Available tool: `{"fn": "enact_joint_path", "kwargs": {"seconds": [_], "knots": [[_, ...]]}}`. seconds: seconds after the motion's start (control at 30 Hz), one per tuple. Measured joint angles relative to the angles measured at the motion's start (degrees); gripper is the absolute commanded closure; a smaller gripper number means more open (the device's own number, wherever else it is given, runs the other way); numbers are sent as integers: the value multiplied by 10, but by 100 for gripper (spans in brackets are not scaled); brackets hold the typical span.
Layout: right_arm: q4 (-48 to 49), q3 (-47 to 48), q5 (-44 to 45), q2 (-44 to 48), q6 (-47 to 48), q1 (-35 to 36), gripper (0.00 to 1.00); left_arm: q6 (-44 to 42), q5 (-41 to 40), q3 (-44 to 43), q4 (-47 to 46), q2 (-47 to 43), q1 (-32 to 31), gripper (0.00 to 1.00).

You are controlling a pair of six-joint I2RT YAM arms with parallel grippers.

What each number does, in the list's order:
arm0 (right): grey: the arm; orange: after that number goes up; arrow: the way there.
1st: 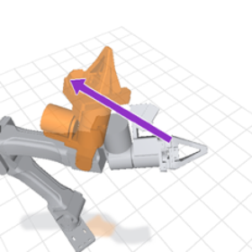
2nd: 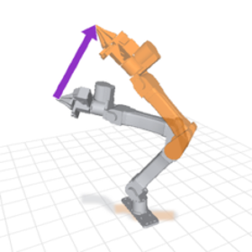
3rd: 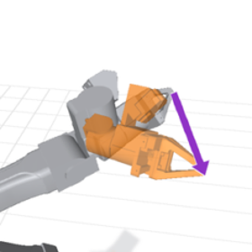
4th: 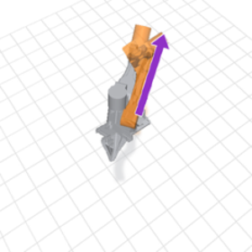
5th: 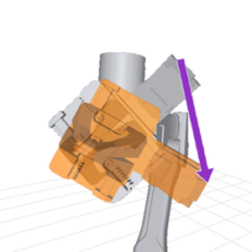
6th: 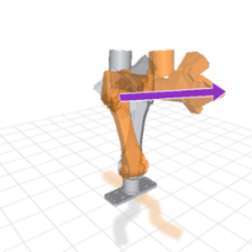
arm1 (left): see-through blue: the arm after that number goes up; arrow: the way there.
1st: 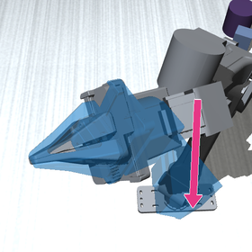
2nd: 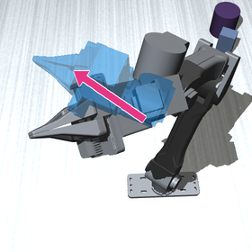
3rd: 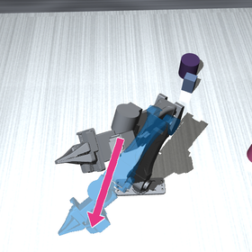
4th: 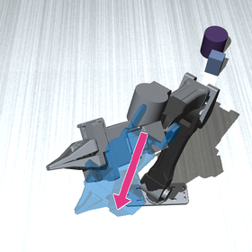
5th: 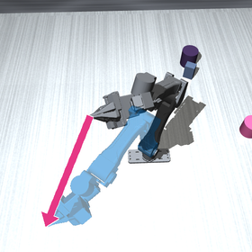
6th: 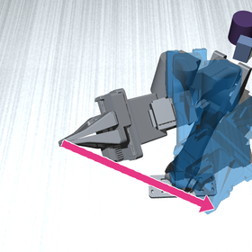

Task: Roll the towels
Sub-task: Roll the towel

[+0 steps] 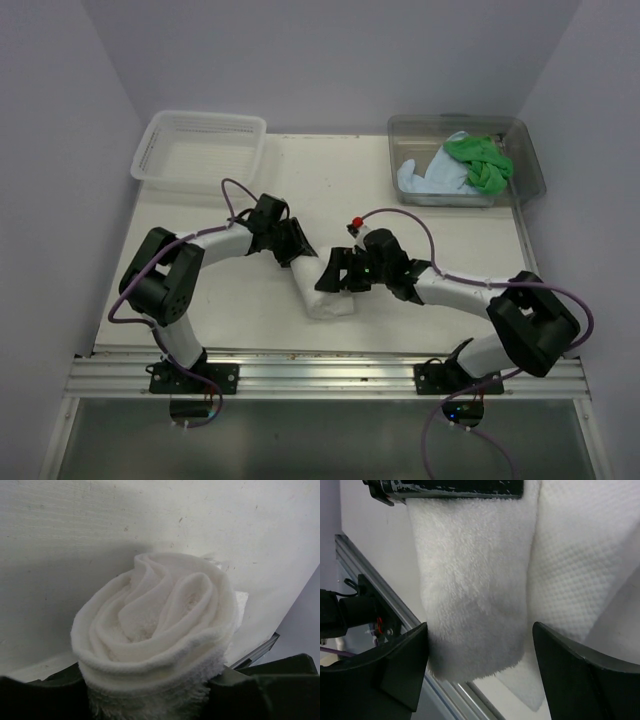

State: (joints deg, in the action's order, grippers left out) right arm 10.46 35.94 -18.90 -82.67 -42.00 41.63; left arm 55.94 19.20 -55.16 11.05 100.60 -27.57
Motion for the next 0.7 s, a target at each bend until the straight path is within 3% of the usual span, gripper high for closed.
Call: {"fn": "enact_joint_path", "kwargs": {"seconds": [0.3, 0.43, 0.6, 0.7], "knots": [[-101, 6, 56, 68, 14, -42, 24, -2, 1, 0, 0, 0, 0, 66], [-108, 19, 59, 25, -2, -53, 28, -9, 1, 0, -1, 0, 0, 67], [-102, 46, 56, -42, -22, -57, 46, -19, 1, 0, -1, 0, 0, 67], [-90, 52, 60, -75, -31, -67, 47, -31, 6, 0, -1, 0, 1, 67]]}}
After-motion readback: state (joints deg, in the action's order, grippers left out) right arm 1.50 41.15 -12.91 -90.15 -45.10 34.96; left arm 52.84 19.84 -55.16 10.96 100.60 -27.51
